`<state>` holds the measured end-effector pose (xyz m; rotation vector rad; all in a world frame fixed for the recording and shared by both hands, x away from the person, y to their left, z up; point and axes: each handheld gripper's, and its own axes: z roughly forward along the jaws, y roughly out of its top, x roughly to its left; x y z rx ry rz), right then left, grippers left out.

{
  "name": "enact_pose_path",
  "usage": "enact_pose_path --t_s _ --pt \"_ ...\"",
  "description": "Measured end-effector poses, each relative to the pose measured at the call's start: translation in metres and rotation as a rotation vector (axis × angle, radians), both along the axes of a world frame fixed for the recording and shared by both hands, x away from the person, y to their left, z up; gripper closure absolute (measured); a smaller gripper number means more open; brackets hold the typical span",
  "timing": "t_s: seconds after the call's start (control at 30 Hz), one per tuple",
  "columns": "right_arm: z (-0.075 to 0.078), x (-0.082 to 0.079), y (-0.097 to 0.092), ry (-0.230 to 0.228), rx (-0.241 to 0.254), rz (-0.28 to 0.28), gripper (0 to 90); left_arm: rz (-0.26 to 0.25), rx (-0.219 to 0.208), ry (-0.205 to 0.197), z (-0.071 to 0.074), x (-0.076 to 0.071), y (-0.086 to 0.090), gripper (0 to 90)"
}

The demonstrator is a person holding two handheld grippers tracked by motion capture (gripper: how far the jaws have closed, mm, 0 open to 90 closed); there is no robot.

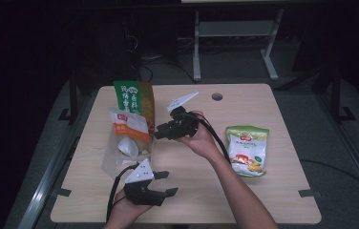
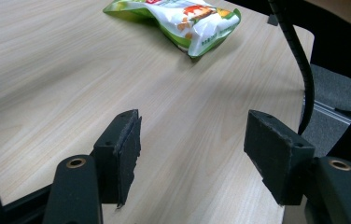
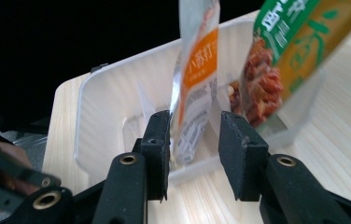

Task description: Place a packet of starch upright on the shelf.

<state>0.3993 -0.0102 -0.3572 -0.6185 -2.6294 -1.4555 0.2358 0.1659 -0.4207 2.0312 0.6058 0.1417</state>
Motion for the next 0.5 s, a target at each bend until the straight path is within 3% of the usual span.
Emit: enact_pose_path --t_s 0.27,0.5 --pt "-0.001 -0.003 -0.03 0.006 -0.017 -0.04 60.9 -0.008 0.023 -0.004 0.0 0.002 0.0 34.8" --pt "-0.001 -0.007 -0.052 0.018 -0.02 -0.073 59.8 0.006 0.006 0.006 -0.001 0.003 0.0 34.2"
